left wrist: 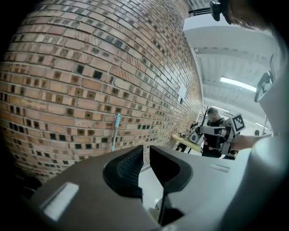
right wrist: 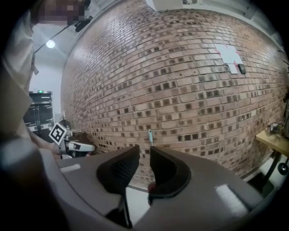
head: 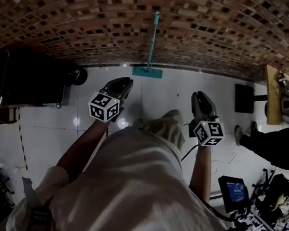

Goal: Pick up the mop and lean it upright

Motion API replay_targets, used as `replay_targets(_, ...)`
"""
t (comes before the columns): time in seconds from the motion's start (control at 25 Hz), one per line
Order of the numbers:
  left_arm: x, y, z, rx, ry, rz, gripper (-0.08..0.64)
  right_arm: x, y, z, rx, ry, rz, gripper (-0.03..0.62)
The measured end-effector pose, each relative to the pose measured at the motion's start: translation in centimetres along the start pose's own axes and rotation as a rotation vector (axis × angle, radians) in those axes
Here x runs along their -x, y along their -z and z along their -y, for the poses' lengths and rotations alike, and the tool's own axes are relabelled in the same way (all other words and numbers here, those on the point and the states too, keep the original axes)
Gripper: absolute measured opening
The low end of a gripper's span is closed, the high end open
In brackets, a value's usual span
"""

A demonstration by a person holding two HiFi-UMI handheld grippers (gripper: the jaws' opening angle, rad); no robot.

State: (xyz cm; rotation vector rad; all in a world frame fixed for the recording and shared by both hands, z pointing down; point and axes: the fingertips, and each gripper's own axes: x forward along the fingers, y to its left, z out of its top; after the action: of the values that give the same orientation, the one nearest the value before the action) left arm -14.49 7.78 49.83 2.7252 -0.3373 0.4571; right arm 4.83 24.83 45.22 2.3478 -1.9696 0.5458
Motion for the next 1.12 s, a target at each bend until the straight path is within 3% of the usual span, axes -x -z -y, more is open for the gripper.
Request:
replay_targets(0.36, -2.8, -0.3, -1.8, 0.044, -0.094, -0.001, 0.066, -5.8, -1.0, 2.5, 0.016, -0.11, -0.025, 0.071)
replay_targets(0.88, -11.5, -6.3, -2.6, 0.035, -0.159, -0.012, 0.077, -14.4, -6.3, 8.4, 0.032, -0.251, -0.032, 0.071)
replay_targets(1.12, -13.6, -7.1, -2.2, 0.06, -0.199, -0.017, 0.08, -17.0, -7.2, 10.5, 0.039, -0.306, -0.056, 0.071)
